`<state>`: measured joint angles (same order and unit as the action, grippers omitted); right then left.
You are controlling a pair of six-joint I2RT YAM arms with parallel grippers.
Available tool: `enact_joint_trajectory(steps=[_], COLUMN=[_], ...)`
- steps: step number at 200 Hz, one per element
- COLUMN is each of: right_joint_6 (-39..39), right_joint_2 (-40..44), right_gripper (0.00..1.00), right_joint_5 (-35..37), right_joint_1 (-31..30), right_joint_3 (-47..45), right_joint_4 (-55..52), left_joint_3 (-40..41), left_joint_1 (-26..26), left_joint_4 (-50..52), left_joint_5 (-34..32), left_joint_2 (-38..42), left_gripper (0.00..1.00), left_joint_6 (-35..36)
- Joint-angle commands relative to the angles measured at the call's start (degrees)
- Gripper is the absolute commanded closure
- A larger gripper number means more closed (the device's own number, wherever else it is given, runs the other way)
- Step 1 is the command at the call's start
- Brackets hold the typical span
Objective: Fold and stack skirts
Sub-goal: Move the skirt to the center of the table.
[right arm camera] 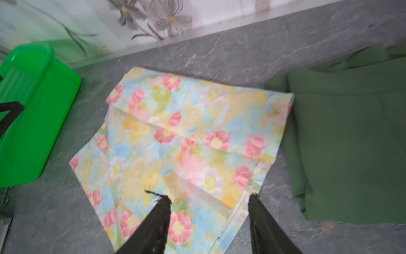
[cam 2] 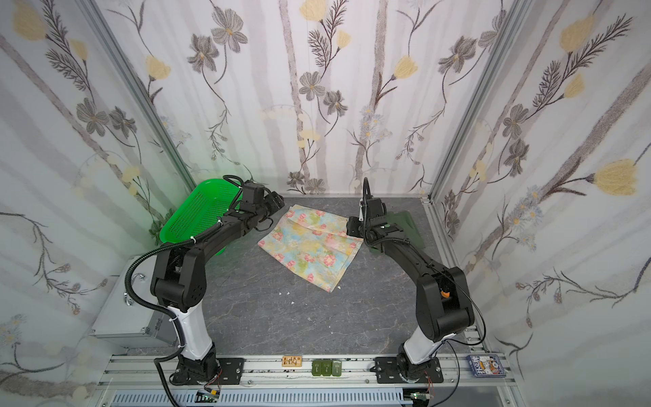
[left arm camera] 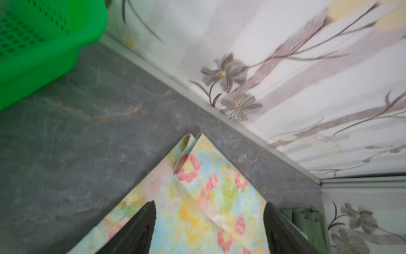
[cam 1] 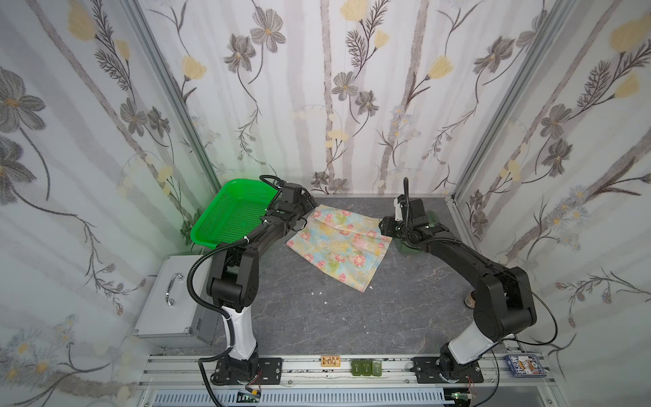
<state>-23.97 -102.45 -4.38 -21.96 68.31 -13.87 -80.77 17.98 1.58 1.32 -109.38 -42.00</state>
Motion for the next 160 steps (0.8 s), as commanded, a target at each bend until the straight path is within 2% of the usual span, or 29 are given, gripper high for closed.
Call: enact_joint_trajectory(steps=[1, 8, 17, 27, 32, 47, 58, 100, 133, 146, 160], right_joint_6=[-2.1, -2.8, -3.4, -3.4, -3.5, -3.4, -3.2, -0.8, -0.6, -0.5, -0.7], right_joint_2=[-0.4, -1.1, -2.0, -2.9, -3.2, -3.6, -4.6, -10.7, -12.1, -12.2, -12.4], right_gripper=[0.68, 0.74, 0.74, 0.63, 0.57, 0.45, 0.42, 0.43, 0.48, 0.53, 0.66], right_joint_5=[-3.2, -4.0, -4.1, -4.7, -4.9, -4.2, -3.7, -2.1, 1.0, 1.9, 2.7], right_joint_1=[-4.1, -5.6, -7.6, -9.8, -11.0, -14.3, -16.3, -20.3, -20.8, -20.9, -21.0], right_joint_3=[-2.9, -3.8, -4.5, -4.8, -5.0, -6.0, -6.1, -3.5, -4.5, -5.2, -6.0], right_joint_4=[2.0, 2.4, 2.5, 2.1, 1.9, 2.2, 2.1, -2.7, -5.2, -6.1, -6.9], left_joint_3=[5.3, 6.2, 9.1, 10.6, 11.4, 13.1, 13.8, 15.8, 20.5, 23.0, 26.1], left_joint_1=[-0.1, -0.1, -0.1, -0.1, -0.1, 0.0, -0.1, 0.0, 0.0, 0.0, 0.3], left_joint_4=[0.3, 0.3, 0.3, 0.3, 0.3, 0.3, 0.3, 0.5, 0.7, 0.8, 1.0], left_joint_5=[2.0, 2.0, 1.7, 1.5, 1.3, 0.5, -0.3, 0.6, 0.2, 0.6, 1.5], left_joint_2=[0.8, 0.7, 0.8, 1.0, 1.1, 1.1, 0.4, -2.9, -0.6, 1.2, 3.7], left_gripper=[0.55, 0.57, 0.53, 0.39, 0.35, 0.28, 0.27, 0.27, 0.27, 0.27, 0.27], left_joint_6=[-0.7, -0.9, -1.3, -1.6, -1.7, -1.4, -0.9, -0.9, -1.5, -2.4, -3.6])
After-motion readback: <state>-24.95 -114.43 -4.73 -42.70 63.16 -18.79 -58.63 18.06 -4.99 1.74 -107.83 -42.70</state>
